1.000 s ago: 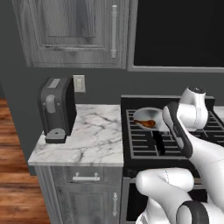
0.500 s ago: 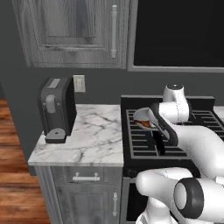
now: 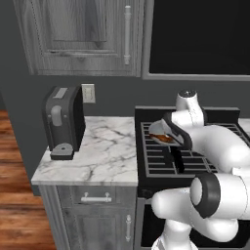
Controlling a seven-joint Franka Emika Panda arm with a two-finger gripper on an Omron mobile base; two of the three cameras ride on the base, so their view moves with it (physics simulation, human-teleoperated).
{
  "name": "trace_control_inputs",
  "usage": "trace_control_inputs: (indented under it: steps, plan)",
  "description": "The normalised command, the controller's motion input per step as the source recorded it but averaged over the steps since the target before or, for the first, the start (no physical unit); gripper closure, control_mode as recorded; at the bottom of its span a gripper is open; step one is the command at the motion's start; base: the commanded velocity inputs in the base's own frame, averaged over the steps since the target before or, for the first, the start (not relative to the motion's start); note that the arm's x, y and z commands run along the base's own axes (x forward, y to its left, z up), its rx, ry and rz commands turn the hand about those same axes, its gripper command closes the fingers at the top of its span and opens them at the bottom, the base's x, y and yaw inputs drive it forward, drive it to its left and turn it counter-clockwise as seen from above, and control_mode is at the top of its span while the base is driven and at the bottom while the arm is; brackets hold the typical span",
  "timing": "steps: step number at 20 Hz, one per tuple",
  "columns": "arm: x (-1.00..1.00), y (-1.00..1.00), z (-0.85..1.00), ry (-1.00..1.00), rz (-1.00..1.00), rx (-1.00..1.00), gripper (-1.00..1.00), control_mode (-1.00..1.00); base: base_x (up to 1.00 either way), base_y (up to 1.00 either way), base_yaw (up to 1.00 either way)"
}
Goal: Take the chicken drumsticks from the pan and place one on each plate on the dining counter.
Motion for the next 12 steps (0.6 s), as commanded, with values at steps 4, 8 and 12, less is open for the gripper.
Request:
trace_control_inputs:
  steps: [4, 8, 12]
  plan:
    - [0.35, -0.04, -0.17, -0.02, 0.00, 0.00, -1.00, -1.00, 0.00, 0.00, 0.00]
    - [0.36, -0.03, -0.15, 0.00, 0.00, 0.03, -1.00, -1.00, 0.00, 0.00, 0.00]
    - [0.08, 0.00, -0.20, -0.03, 0.04, 0.03, -1.00, -1.00, 0.00, 0.00, 0.00]
